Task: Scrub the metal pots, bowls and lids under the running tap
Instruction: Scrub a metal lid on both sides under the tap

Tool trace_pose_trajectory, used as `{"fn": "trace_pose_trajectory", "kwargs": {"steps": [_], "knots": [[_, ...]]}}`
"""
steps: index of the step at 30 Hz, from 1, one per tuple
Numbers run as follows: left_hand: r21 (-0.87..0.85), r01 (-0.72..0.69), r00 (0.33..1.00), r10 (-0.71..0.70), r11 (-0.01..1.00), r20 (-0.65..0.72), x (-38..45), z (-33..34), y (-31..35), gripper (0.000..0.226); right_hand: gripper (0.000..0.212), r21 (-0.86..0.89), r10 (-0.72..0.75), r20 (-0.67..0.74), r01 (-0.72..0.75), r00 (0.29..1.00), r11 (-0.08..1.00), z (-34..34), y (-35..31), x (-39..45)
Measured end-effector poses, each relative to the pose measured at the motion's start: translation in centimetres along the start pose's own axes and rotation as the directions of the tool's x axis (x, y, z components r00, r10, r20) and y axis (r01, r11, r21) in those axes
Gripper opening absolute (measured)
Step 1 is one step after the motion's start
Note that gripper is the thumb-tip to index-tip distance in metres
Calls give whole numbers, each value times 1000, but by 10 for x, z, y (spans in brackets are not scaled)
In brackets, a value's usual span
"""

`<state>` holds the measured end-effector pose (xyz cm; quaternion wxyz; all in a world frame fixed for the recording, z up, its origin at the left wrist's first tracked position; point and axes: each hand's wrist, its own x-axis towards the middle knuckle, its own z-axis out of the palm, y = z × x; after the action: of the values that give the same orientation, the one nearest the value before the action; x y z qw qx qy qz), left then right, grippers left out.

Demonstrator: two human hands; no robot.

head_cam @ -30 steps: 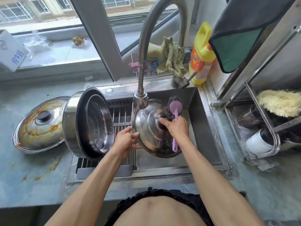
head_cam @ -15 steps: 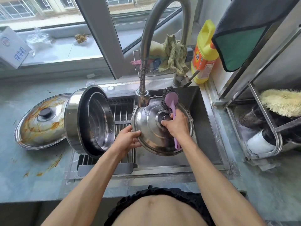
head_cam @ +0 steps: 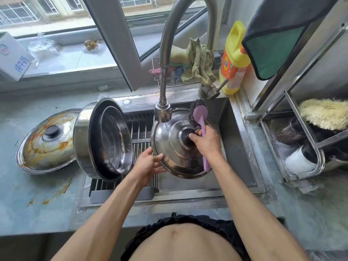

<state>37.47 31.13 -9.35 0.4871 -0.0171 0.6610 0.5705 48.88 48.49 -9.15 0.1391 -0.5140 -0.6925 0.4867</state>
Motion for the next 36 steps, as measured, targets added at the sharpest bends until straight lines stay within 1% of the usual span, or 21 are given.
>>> {"fn": "trace_pose_trajectory", "kwargs": {"steps": [3, 6, 8, 10, 12, 14, 15, 16, 18, 19, 20, 22, 24, 27, 29, 30, 31, 32, 34, 35, 36], "knots": [[58, -27, 1000, 26, 998, 6, -2, 2, 5, 32, 26, -14, 53, -15, -54, 998, 998, -3, 9, 4], [264, -97, 995, 91, 960, 35, -4, 7, 12, 30, 32, 61, 133, -33, -131, 991, 990, -11, 16, 8], [422, -190, 982, 167, 887, 90, -2, 13, 16, 31, 35, 171, 181, -42, -171, 983, 970, -23, 17, 9], [605, -338, 940, 284, 721, 187, 0, 22, 18, 25, 39, 281, 237, -45, -216, 970, 935, -38, 16, 11], [787, -426, 886, 380, 446, 263, -2, 32, 19, 27, 59, 333, 287, -46, -257, 957, 908, -51, 15, 16], [881, -458, 788, 515, 123, 338, -5, 40, 19, 37, 95, 313, 347, -57, -314, 936, 896, -62, 19, 19], [868, -496, 716, 573, 15, 400, -5, 43, 17, 40, 104, 322, 377, -59, -340, 924, 884, -67, 24, 20], [839, -541, 649, 606, -56, 459, -4, 43, 14, 42, 101, 367, 405, -36, -365, 914, 856, -69, 29, 20], [791, -593, 549, 643, -150, 534, -2, 41, 9, 45, 64, 432, 456, 20, -419, 890, 799, -72, 37, 17], [777, -603, 512, 659, -180, 550, -1, 38, 7, 45, 51, 426, 480, 35, -448, 876, 786, -71, 39, 14], [760, -618, 476, 673, -200, 565, -1, 36, 5, 44, 47, 427, 501, 52, -472, 864, 771, -69, 42, 13], [713, -661, 398, 696, -234, 597, -2, 30, 2, 36, 50, 449, 516, 72, -490, 854, 747, -60, 49, 9], [660, -705, 325, 708, -260, 626, 0, 21, -2, 26, 48, 451, 518, 52, -482, 854, 751, -52, 52, 7], [641, -720, 281, 732, -267, 621, 1, 9, -5, 21, 50, 432, 532, 1, -480, 847, 764, -44, 53, 3], [658, -716, 299, 750, -232, 590, -2, 5, -7, 21, 41, 436, 541, -5, -485, 841, 758, -44, 52, 1], [673, -718, 334, 762, -176, 555, -4, 4, -9, 22, 39, 429, 541, -3, -488, 841, 760, -45, 53, 2], [690, -719, 402, 763, -80, 507, -5, 2, -12, 22, 41, 432, 541, -4, -487, 841, 759, -45, 52, 2], [703, -710, 492, 752, 53, 440, -9, 2, -13, 22, 43, 439, 539, -8, -481, 842, 759, -45, 53, 3], [669, -627, 692, 680, 399, 243, -13, 3, -12, 27, 45, 445, 547, -35, -477, 836, 758, -48, 53, 3], [597, -548, 787, 603, 586, 130, -15, 5, -7, 35, 46, 444, 552, -58, -474, 832, 760, -50, 53, 2], [472, -463, 860, 509, 750, 36, -15, 9, -2, 44, 46, 441, 552, -75, -469, 831, 765, -53, 54, 2]]}}
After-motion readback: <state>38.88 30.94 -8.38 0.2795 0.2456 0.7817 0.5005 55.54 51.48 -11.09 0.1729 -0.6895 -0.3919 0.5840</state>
